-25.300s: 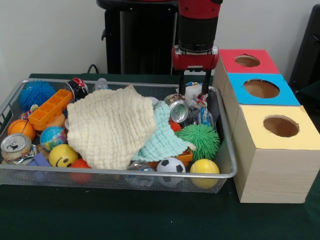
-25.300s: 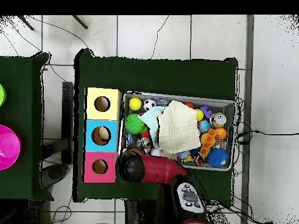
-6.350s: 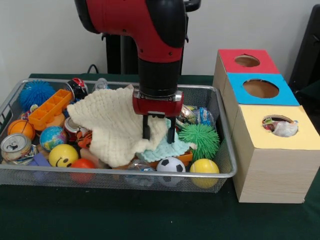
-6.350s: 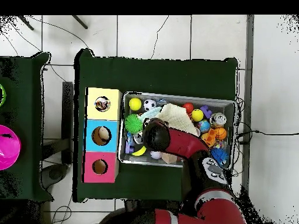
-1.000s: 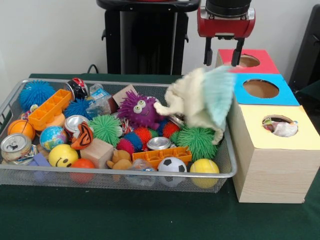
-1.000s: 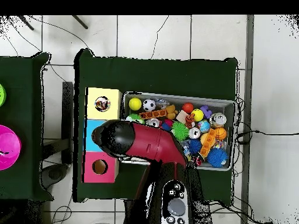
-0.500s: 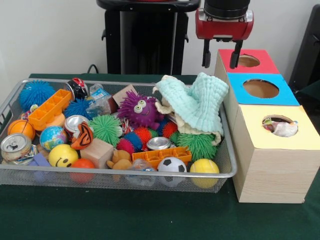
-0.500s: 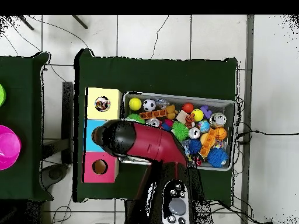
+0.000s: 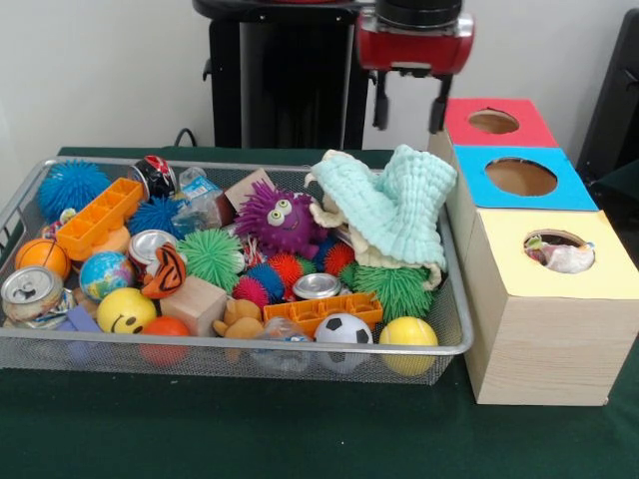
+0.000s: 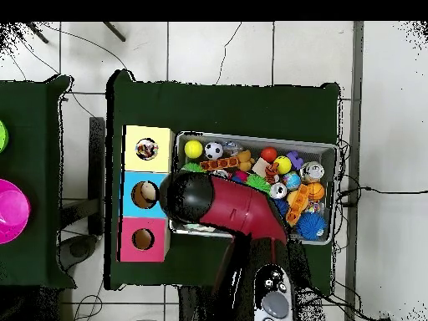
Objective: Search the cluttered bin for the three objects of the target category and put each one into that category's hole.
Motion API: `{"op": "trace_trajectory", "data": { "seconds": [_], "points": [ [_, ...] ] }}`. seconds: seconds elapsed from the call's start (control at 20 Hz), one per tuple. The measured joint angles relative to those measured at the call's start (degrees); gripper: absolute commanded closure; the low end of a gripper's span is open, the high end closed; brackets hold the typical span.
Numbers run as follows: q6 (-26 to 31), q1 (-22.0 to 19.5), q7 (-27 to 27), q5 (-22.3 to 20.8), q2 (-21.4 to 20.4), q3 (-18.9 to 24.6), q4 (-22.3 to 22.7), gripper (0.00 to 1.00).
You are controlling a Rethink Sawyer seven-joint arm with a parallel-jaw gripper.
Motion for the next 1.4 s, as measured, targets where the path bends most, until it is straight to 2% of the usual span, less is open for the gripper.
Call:
{"op": "trace_trajectory", "data": {
  "seconds": [0.45,0.65,0.7,0.85,1.0,1.4],
  "points": [
    [-1.45,-8.34,0.0,-3.63,-0.04,-0.39,-0.01,0.0],
    [-7.66,-12.4,0.0,-5.95,1.64,-0.36,0.08,0.0],
    [-11.72,-14.1,0.0,-7.1,2.84,-0.31,0.15,0.0],
    [-17.05,-15.92,0.0,-8.48,4.51,-0.12,0.27,0.0],
    [-24.77,-18.14,0.0,-10.6,7.5,0.65,0.66,0.0],
    [-31.44,-18.79,0.0,-12.44,13.29,2.3,1.39,0.0]
  ]
}}
